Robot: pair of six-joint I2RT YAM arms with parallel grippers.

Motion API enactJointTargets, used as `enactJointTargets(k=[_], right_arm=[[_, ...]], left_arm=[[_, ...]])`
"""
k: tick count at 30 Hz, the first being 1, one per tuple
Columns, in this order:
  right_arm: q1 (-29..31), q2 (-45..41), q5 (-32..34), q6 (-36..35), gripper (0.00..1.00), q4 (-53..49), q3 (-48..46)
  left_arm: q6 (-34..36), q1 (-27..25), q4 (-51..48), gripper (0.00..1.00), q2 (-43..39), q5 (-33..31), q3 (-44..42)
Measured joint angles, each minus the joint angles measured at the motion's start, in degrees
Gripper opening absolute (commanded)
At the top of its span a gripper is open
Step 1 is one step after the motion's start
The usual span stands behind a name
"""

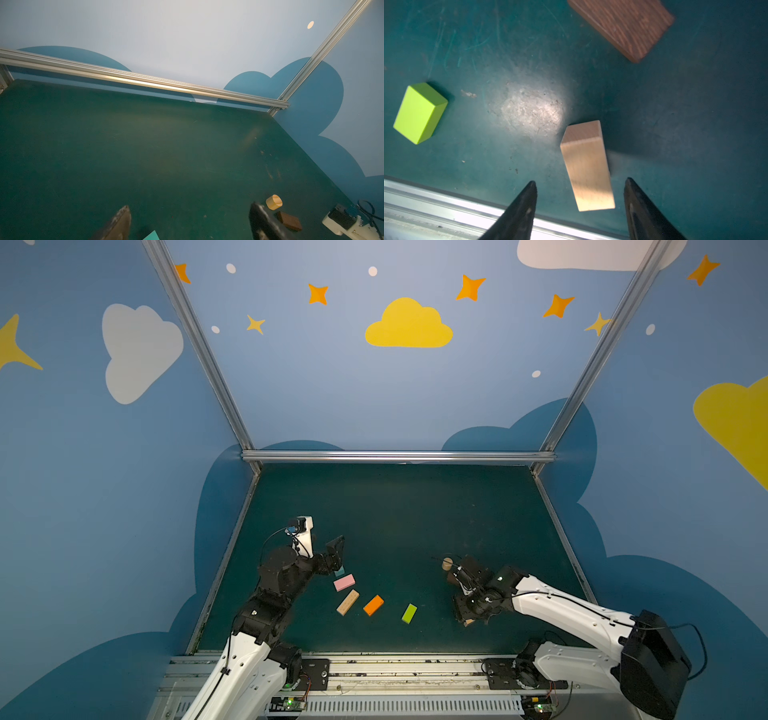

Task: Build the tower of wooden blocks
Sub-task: 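Lower the right gripper around the natural wood block and close it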

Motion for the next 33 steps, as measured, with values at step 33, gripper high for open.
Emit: enactJointTargets(k=[33], right_arm=[[-1.77,4.26,-1.81,-0.74,0.33,3.08,-0.74]], left_arm=[[0.22,-0.20,0.00,0.89,0.20,0.00,0.00]])
